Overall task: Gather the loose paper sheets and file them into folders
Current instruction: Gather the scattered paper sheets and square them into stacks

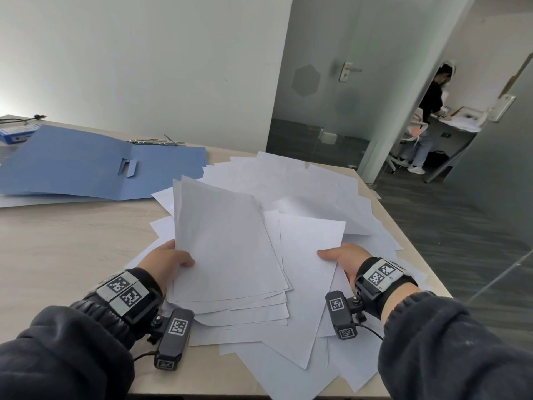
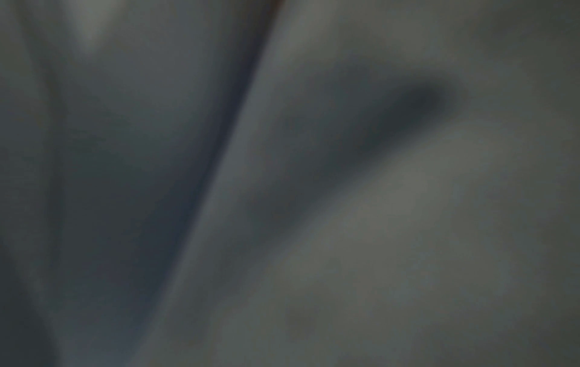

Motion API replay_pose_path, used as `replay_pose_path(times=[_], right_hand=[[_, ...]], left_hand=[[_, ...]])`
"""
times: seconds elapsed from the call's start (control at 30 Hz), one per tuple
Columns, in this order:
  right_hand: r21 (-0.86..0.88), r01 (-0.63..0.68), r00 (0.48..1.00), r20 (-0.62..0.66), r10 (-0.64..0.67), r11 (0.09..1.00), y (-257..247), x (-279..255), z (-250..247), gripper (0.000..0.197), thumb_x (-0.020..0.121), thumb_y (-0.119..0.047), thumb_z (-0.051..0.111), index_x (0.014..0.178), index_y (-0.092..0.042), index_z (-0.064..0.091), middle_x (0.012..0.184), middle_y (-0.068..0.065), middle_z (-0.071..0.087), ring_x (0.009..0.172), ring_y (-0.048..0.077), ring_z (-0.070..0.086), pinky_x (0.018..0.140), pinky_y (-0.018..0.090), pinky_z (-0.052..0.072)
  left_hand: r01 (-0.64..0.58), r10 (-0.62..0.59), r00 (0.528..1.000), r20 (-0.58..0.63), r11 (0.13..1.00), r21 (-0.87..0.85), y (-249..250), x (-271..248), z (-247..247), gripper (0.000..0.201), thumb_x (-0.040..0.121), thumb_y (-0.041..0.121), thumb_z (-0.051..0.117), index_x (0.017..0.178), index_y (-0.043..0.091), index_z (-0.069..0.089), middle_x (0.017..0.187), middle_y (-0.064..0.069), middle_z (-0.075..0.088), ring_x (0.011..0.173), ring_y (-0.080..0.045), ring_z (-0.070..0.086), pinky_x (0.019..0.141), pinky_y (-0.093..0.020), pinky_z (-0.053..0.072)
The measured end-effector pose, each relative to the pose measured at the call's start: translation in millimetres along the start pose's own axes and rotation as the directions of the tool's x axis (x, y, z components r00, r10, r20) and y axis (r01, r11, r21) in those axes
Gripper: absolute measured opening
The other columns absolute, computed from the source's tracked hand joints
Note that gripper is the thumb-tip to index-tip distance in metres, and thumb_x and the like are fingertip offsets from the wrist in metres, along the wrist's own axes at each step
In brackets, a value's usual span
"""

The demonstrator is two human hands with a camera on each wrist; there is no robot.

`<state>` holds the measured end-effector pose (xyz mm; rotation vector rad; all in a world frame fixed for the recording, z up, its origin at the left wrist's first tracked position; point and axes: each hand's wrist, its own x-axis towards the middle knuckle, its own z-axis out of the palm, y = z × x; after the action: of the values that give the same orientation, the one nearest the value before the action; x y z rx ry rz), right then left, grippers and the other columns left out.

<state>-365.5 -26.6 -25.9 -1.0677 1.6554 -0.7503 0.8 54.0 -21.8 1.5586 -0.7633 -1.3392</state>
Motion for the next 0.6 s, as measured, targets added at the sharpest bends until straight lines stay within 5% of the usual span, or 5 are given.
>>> replay_pose_path(times=[0.17, 0.3, 0.4, 0.6], right_hand=[[-0.047, 0.052, 0.996, -0.070, -0.055, 0.998, 11.4, 34.0, -3.0, 0.038, 0.060, -0.039, 0.082, 0.087, -0.013, 0.075, 0.107, 0.011, 0.076, 0.102, 0.035, 0.070, 0.102, 0.051, 0.050], [-0.065, 0.046, 0.992, -0.112, -0.053, 0.997, 0.8, 33.1, 0.8, 0.046, 0.074, -0.041, 0.079, 0.102, -0.007, 0.071, 0.114, 0.005, 0.070, 0.111, 0.030, 0.066, 0.104, 0.047, 0.049], [-0.010, 0.037, 0.997, -0.063, -0.038, 0.999, -0.5, 39.4, 4.0, 0.067, 0.049, -0.049, 0.085, 0.100, -0.008, 0.075, 0.110, 0.005, 0.075, 0.107, 0.031, 0.069, 0.105, 0.049, 0.048], [-0.067, 0.041, 0.998, 0.056, -0.037, 0.997, -13.4, 25.1, 21.4, 0.020, 0.075, -0.015, 0.084, 0.093, -0.008, 0.076, 0.110, 0.012, 0.075, 0.107, 0.034, 0.069, 0.107, 0.049, 0.047]], left_hand=[[0.003, -0.003, 1.000, 0.006, 1.000, -0.016, -1.1, -0.2, -3.1, 0.032, 0.081, -0.014, 0.047, 0.100, 0.006, 0.063, 0.095, -0.023, 0.065, 0.084, -0.040, 0.062, 0.083, -0.052, 0.052], [0.005, -0.005, 1.000, 0.000, 0.999, -0.035, -1.0, -0.6, -7.0, 0.033, 0.082, -0.017, 0.044, 0.100, 0.004, 0.063, 0.091, -0.022, 0.064, 0.078, -0.037, 0.061, 0.073, -0.042, 0.052], [0.009, -0.009, 1.000, -0.001, 0.999, -0.041, -0.9, -0.8, -8.8, 0.034, 0.082, -0.017, 0.044, 0.103, 0.002, 0.062, 0.090, -0.022, 0.064, 0.076, -0.036, 0.060, 0.072, -0.041, 0.052], [0.024, -0.023, 0.999, 0.024, 0.997, -0.067, 1.2, -1.6, -9.0, 0.034, 0.083, -0.017, 0.044, 0.105, 0.001, 0.062, 0.091, -0.022, 0.064, 0.076, -0.037, 0.061, 0.073, -0.043, 0.053]])
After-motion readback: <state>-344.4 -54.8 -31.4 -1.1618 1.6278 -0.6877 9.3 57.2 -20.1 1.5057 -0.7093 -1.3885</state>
